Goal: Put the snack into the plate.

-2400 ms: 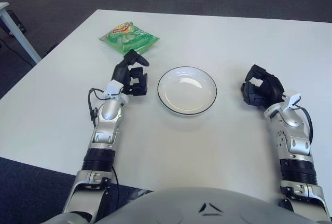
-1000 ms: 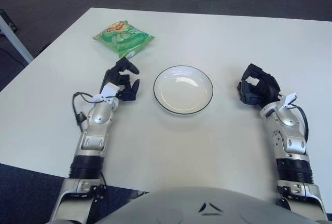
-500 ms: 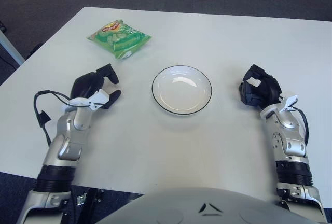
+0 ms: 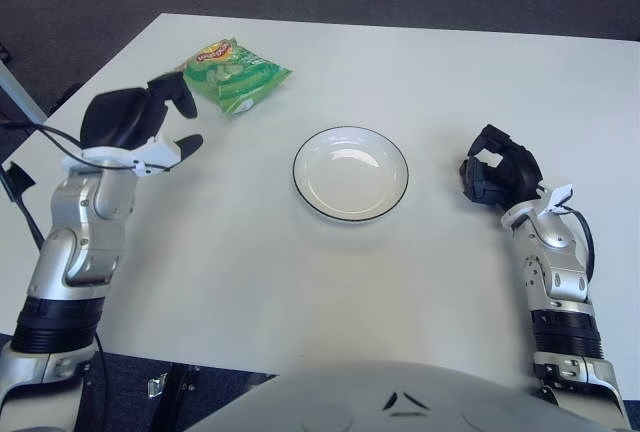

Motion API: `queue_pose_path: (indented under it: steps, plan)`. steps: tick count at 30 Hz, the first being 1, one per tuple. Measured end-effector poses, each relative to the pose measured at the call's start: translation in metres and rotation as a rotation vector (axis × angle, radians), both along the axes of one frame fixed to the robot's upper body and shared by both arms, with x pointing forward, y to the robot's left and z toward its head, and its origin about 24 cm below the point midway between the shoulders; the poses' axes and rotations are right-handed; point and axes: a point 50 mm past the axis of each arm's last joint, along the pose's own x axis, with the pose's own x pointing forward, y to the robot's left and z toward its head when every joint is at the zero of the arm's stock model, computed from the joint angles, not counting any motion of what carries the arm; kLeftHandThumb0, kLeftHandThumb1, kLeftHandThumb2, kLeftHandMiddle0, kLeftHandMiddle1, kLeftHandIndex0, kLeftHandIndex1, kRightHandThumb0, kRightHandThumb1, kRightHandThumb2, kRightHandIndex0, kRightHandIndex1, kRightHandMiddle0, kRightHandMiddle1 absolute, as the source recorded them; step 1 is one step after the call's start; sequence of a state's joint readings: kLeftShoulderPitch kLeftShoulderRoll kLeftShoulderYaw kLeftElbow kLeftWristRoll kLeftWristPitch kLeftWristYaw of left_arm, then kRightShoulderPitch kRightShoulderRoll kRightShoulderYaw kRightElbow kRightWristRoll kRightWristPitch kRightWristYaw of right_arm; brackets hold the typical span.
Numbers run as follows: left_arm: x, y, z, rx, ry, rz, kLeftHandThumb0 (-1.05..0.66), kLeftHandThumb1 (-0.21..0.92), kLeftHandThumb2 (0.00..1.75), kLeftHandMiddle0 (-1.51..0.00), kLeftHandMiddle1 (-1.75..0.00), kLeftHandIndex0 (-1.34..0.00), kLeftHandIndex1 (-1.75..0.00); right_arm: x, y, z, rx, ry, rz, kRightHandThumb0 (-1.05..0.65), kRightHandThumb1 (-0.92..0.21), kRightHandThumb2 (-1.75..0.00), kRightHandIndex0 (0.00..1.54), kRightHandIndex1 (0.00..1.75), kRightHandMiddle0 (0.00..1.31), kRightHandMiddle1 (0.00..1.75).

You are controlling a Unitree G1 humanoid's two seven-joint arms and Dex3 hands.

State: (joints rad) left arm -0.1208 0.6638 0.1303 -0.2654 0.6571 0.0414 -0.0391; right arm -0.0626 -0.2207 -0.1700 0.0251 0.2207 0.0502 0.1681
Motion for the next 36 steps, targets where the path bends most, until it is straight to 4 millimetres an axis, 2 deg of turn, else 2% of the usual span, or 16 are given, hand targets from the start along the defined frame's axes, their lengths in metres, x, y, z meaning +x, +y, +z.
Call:
queue_pose_path:
  steps: [8,13,17,20,23,25,27,29,30,31,33,34,36]
  plan:
    - [0.002,0.001,0.005,0.039,-0.012,0.005,-0.47,0.37,1.25,-1.15,-1.75,-0.58,-1.75,0.001,0.001,0.0,0.001,-0.003,0.001,-0.5,-0.27,-1.37,1.3,1.75,0.65,1.75]
    - [0.023,0.008,0.002,0.171,0.018,-0.048,-0.44,0.45,1.15,-1.12,-1.75,-0.51,-1.75,0.0,0.001,0.0,0.002,-0.004,0.001,-0.5,-0.28,-1.37,1.3,1.75,0.65,1.75]
    - [0.038,0.015,0.013,0.254,-0.014,-0.068,-0.43,0.48,1.1,-1.07,-1.75,-0.48,-1.75,0.001,0.001,0.0,0.002,-0.005,0.002,-0.5,-0.28,-1.36,1.29,1.75,0.65,1.75]
    - [0.045,0.015,0.022,0.297,-0.056,-0.086,-0.42,0.54,1.03,-0.95,-1.75,-0.44,-1.75,0.001,0.002,0.0,0.004,-0.005,0.003,-0.5,-0.28,-1.36,1.29,1.75,0.65,1.75]
    - [0.051,0.013,0.026,0.341,-0.084,-0.104,-0.4,0.63,0.91,-0.76,-1.75,-0.37,-1.75,0.001,0.002,0.0,0.004,-0.006,0.003,-0.5,-0.28,-1.36,1.29,1.75,0.64,1.75]
    - [0.055,0.012,0.025,0.356,-0.087,-0.116,-0.21,0.55,1.03,-0.65,-1.75,-0.33,-1.72,0.002,0.002,0.0,0.004,-0.007,0.004,-0.5,-0.28,-1.36,1.29,1.75,0.64,1.75]
    - [0.06,0.012,0.023,0.369,-0.084,-0.126,-0.11,0.55,1.05,-0.56,-1.75,-0.26,-1.73,0.002,0.002,0.0,0.005,-0.007,0.004,-0.5,-0.28,-1.36,1.29,1.75,0.64,1.75]
    - [0.067,0.013,0.021,0.379,-0.076,-0.135,-0.05,0.72,0.79,-0.41,-1.68,-0.17,-1.72,0.002,0.002,0.0,0.005,-0.007,0.006,-0.5,-0.28,-1.36,1.29,1.75,0.64,1.75]
    - [0.07,0.014,0.019,0.381,-0.068,-0.138,-0.04,0.76,0.73,-0.37,-1.67,-0.16,-1.72,0.002,0.002,0.0,0.005,-0.007,0.006,-0.5,-0.28,-1.36,1.29,1.75,0.64,1.75]
    - [0.073,0.014,0.018,0.381,-0.065,-0.143,-0.15,0.82,0.64,-0.27,-1.53,-0.18,-1.72,0.002,0.002,0.0,0.005,-0.007,0.007,-0.5,-0.28,-1.36,1.29,1.75,0.64,1.75]
    - [0.077,0.014,0.016,0.38,-0.054,-0.159,-0.25,0.87,0.56,-0.19,-1.4,-0.2,-1.71,0.002,0.002,0.0,0.005,-0.007,0.008,-0.5,-0.28,-1.36,1.29,1.75,0.64,1.75]
    - [0.079,0.014,0.015,0.38,-0.05,-0.169,-0.33,0.75,0.66,-0.15,-1.27,-0.13,-1.54,0.002,0.002,0.0,0.005,-0.007,0.008,-0.5,-0.28,-1.36,1.29,1.75,0.64,1.75]
    - [0.081,0.013,0.015,0.381,-0.044,-0.189,-0.4,0.59,0.81,-0.11,-1.13,-0.06,-1.35,0.002,0.002,0.0,0.005,-0.008,0.008,-0.5,-0.28,-1.36,1.29,1.75,0.64,1.75]
